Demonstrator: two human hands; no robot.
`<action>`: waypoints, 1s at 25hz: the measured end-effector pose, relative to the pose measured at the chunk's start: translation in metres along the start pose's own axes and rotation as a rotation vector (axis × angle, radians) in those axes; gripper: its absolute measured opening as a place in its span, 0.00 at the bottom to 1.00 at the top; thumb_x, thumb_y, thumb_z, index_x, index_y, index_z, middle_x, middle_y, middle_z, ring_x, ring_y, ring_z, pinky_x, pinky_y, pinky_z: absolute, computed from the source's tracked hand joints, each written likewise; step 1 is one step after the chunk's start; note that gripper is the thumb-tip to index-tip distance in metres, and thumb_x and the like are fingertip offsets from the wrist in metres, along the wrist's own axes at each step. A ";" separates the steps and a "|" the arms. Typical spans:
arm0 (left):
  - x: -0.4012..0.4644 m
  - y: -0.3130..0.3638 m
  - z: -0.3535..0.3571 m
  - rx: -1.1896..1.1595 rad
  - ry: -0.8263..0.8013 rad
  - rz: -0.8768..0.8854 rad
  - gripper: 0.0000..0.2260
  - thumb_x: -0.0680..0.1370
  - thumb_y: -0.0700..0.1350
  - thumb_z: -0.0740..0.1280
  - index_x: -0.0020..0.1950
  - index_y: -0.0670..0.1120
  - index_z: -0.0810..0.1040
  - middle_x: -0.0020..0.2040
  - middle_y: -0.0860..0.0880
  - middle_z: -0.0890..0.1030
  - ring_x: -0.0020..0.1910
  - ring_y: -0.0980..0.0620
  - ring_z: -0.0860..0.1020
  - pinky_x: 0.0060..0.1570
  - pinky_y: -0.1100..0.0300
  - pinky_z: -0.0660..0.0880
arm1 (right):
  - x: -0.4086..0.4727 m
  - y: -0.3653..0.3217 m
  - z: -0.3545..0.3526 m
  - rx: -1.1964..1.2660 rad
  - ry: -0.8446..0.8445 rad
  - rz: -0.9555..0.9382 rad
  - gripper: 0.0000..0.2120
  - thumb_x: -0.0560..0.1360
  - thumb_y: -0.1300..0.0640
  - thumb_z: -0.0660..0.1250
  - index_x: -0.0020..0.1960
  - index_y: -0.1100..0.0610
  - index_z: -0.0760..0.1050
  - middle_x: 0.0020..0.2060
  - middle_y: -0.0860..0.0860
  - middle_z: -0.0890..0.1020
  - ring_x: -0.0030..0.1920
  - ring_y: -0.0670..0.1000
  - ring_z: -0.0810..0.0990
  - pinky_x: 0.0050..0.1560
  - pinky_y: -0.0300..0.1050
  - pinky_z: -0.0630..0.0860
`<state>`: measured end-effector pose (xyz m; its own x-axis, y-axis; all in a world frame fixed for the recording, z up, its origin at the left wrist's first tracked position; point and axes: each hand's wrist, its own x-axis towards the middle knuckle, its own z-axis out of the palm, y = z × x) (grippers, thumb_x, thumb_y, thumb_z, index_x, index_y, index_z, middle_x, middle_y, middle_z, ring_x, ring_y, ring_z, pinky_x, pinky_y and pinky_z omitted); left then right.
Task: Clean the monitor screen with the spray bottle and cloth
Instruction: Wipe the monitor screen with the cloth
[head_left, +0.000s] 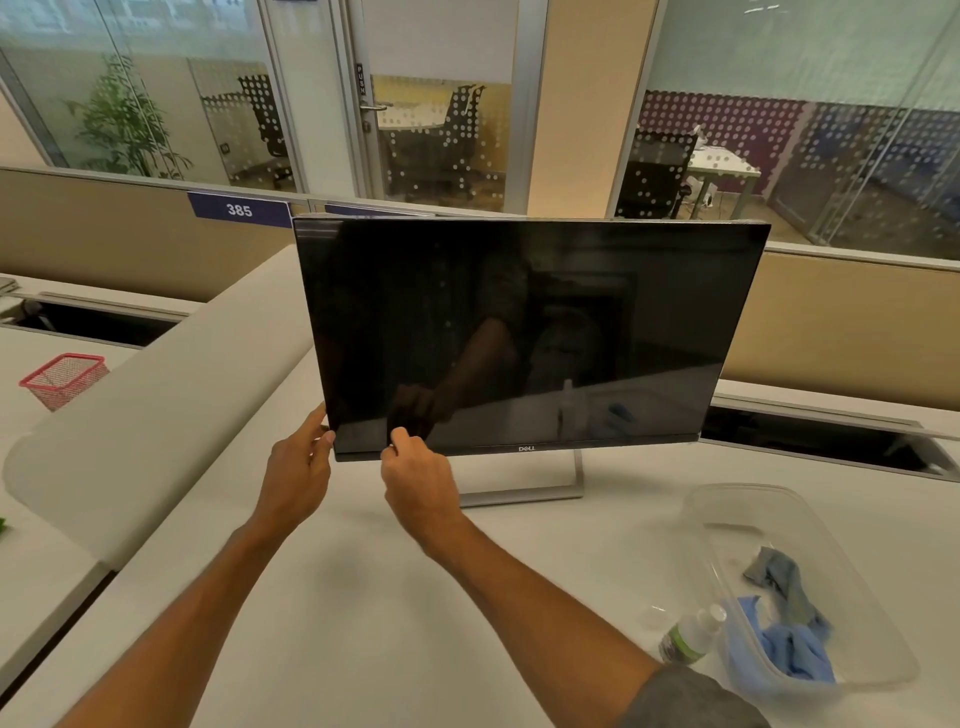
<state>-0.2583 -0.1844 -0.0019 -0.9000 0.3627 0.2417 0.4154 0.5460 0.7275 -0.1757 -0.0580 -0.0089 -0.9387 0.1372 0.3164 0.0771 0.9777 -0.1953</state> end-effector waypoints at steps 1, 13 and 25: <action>0.000 0.000 0.000 -0.006 -0.006 -0.003 0.21 0.81 0.40 0.57 0.75 0.45 0.63 0.61 0.37 0.78 0.59 0.37 0.77 0.60 0.41 0.74 | 0.004 -0.005 0.001 -0.029 -0.013 -0.042 0.05 0.74 0.62 0.69 0.44 0.65 0.78 0.49 0.61 0.79 0.37 0.53 0.78 0.36 0.42 0.77; 0.004 -0.004 -0.008 0.011 -0.053 -0.023 0.21 0.81 0.41 0.57 0.75 0.45 0.62 0.63 0.38 0.77 0.60 0.38 0.77 0.61 0.42 0.74 | -0.005 0.055 -0.019 -0.243 -0.099 -0.123 0.06 0.67 0.61 0.75 0.42 0.59 0.81 0.46 0.55 0.79 0.36 0.52 0.77 0.29 0.43 0.75; 0.002 -0.002 -0.008 0.050 -0.026 -0.013 0.20 0.81 0.41 0.57 0.74 0.46 0.64 0.59 0.38 0.80 0.56 0.37 0.79 0.58 0.41 0.75 | -0.050 0.166 -0.065 -0.318 -0.114 0.011 0.09 0.69 0.62 0.74 0.50 0.58 0.81 0.46 0.54 0.78 0.39 0.54 0.78 0.31 0.45 0.77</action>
<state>-0.2620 -0.1905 0.0024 -0.9020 0.3744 0.2150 0.4101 0.5876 0.6975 -0.0939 0.1077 0.0030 -0.9675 0.1465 0.2061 0.1711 0.9795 0.1067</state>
